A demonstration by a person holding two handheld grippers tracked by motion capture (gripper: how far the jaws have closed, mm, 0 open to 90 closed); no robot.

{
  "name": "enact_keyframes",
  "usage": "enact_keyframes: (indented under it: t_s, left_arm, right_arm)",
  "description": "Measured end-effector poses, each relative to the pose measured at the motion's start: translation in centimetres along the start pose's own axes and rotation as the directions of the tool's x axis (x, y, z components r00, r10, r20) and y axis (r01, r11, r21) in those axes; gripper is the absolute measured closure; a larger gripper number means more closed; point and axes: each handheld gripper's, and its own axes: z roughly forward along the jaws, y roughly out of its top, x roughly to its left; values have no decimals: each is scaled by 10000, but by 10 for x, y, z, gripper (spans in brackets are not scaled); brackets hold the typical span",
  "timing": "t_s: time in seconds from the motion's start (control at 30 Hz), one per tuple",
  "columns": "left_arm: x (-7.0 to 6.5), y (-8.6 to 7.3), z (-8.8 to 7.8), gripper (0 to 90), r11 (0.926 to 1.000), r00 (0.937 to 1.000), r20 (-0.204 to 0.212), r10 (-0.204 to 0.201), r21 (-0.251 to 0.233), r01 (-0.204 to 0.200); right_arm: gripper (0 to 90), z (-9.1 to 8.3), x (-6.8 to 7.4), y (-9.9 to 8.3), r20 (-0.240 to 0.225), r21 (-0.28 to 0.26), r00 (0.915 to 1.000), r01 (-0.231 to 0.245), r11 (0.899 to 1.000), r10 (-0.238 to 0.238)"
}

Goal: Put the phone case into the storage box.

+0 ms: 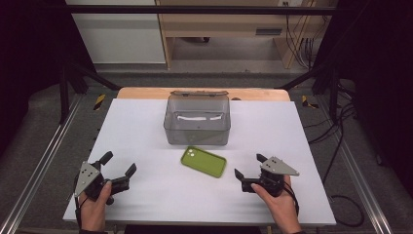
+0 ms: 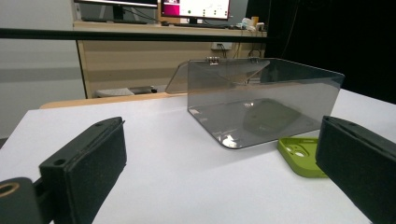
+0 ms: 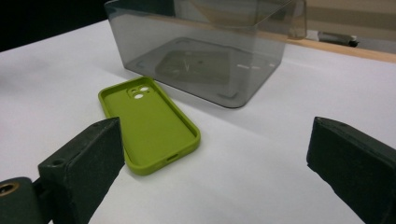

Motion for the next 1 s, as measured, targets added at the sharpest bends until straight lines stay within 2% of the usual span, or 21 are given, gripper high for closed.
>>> enact_keyframes:
  t_s: [0.03,0.07,0.1,0.23,0.33,0.47,0.67,0.73,0.8,0.83,1.0]
  left_arm:
    - [-1,0,0,17,10000,10000,26,3,29,-3]
    - [-1,0,0,17,10000,10000,26,3,29,-3]
    - [-2,0,0,17,10000,10000,57,25,50,-25]
    - [-2,-1,0,17,9999,10000,80,38,96,-38]
    - [-2,-1,1,17,9999,10000,95,26,100,-27]
    - [-2,-1,2,17,9998,9999,135,76,174,-78]
    - [-4,-1,3,17,9994,9995,198,229,250,-234]
    - [-5,-1,4,17,9991,9993,250,293,288,-300]
    - [-5,-1,4,17,9991,9992,255,304,279,-311]
    - [-6,-1,5,17,9991,9992,283,297,283,-305]
    - [-6,-1,5,17,9989,9990,297,343,304,-352]
  right_arm:
    - [42,8,2,3,-16,410,10000,29,9992,-28]
    - [42,8,2,3,-16,410,10000,29,9992,-28]
    - [45,16,3,7,-21,683,10000,51,9977,-49]
    - [42,26,7,15,-212,953,9997,174,9953,-155]
    - [43,38,16,25,-354,1459,9984,481,9881,-433]
    - [46,49,24,33,-479,1820,9972,652,9811,-574]
    - [47,64,33,37,-693,2249,9952,831,9708,-692]
    - [47,72,37,37,-693,2522,9938,1016,9623,-868]
    - [48,74,38,37,-683,2611,9939,1011,9600,-861]
    - [56,81,39,36,-700,2832,9935,1058,9532,-895]
    - [90,88,41,37,-757,3041,9923,1168,9454,-982]
